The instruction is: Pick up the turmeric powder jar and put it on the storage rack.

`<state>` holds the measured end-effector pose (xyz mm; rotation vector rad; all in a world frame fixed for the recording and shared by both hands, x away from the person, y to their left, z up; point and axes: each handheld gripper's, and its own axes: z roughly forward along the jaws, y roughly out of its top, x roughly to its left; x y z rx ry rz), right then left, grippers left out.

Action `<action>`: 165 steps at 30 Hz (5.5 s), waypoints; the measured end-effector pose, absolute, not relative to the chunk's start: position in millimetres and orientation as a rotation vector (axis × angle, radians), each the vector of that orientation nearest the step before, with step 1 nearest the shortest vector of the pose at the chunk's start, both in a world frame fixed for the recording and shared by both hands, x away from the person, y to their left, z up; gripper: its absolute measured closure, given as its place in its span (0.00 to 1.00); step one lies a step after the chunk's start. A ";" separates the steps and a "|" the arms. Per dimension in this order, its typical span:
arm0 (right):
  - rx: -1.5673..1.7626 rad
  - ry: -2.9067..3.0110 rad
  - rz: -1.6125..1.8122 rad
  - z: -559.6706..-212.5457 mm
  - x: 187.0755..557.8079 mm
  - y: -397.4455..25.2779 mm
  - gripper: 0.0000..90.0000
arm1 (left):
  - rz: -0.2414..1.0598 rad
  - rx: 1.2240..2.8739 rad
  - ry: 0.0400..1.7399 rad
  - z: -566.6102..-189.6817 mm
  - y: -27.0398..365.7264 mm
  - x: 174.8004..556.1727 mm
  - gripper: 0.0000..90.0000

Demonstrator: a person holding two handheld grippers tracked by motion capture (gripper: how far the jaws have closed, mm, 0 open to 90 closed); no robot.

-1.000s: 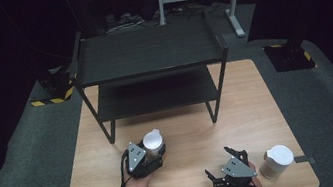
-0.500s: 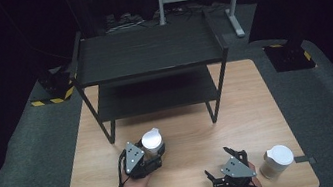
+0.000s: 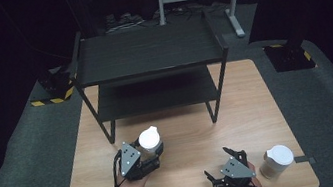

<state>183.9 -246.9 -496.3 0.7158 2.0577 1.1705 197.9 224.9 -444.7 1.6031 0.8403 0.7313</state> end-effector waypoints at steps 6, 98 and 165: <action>0.715 2.058 1.173 -496.3 184.0 -247.4 0.00 | 0.726 1.590 0.835 -434.9 225.8 194.3 0.34; 0.718 2.056 1.193 -497.1 185.0 -250.2 0.00 | 0.932 1.370 0.724 -244.9 237.7 225.9 0.34; 0.715 2.052 1.226 -498.7 185.4 -255.4 0.00 | 0.956 1.337 0.856 -231.3 200.2 317.6 0.34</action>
